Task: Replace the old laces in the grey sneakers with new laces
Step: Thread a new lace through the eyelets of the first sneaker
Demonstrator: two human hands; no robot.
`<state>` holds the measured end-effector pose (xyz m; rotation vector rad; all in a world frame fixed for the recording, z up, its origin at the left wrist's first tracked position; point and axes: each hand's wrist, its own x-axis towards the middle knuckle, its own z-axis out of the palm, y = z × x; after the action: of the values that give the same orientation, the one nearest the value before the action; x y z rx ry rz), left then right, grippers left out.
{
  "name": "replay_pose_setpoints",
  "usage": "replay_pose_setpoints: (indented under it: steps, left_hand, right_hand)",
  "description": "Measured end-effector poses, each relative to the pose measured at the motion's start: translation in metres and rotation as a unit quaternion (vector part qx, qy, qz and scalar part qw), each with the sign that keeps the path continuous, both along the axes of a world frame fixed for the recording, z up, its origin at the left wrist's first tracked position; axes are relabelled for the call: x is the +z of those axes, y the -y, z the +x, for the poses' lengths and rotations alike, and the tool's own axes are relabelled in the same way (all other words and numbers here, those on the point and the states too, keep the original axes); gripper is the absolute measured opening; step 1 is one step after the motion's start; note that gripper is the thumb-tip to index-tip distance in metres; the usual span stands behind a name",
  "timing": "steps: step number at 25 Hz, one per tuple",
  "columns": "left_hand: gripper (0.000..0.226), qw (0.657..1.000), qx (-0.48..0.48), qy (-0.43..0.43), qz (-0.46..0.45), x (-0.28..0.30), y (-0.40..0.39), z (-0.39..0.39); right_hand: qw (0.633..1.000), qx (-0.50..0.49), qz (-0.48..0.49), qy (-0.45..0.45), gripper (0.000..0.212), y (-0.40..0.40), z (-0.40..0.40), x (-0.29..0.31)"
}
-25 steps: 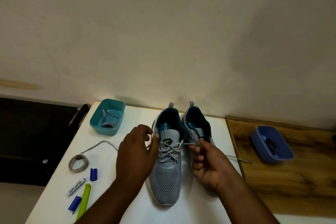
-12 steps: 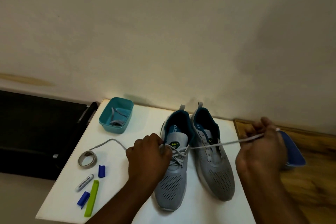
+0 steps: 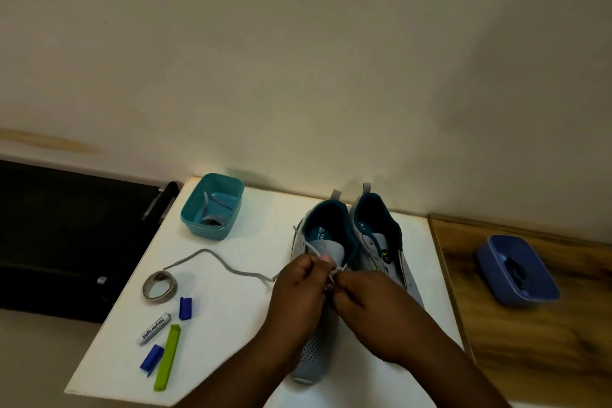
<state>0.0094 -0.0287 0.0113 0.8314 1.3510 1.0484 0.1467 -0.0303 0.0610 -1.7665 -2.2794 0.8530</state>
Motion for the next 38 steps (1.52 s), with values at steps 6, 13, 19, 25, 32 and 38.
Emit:
replay_pose_setpoints:
  steps: [6, 13, 19, 25, 32, 38]
  left_hand:
    - [0.024, 0.984, -0.048, -0.140, 0.102, -0.004, 0.018, 0.009]
    - [0.018, 0.933, 0.022, -0.322, 0.158, 0.002, -0.003, -0.014]
    - [0.018, 0.963, 0.000, -0.259, 0.081, -0.025, -0.032, -0.036]
    - [0.021, 1.000, -0.024, 0.000, -0.008, -0.032, -0.034, -0.049]
    - [0.030, 0.998, -0.054, -0.038, 0.017, -0.027, -0.031, -0.049]
    - [0.027, 0.993, -0.056, -0.094, 0.037, -0.038, -0.032, -0.049]
  right_hand:
    - [0.972, -0.141, 0.132, -0.137, 0.037, -0.009, -0.008, -0.019]
    - [0.920, -0.251, 0.127, -0.272, 0.019, -0.023, -0.013, -0.036]
    - [0.949, -0.172, 0.250, -0.082, 0.018, -0.026, -0.028, -0.055]
    - [0.949, -0.180, 0.250, -0.064, 0.010, -0.031, -0.028, -0.067]
    - [0.934, -0.169, 0.311, 0.049, 0.012, -0.029, -0.037, -0.066]
    - [0.928, -0.167, 0.323, 0.086, 0.015, -0.031, -0.043, -0.069]
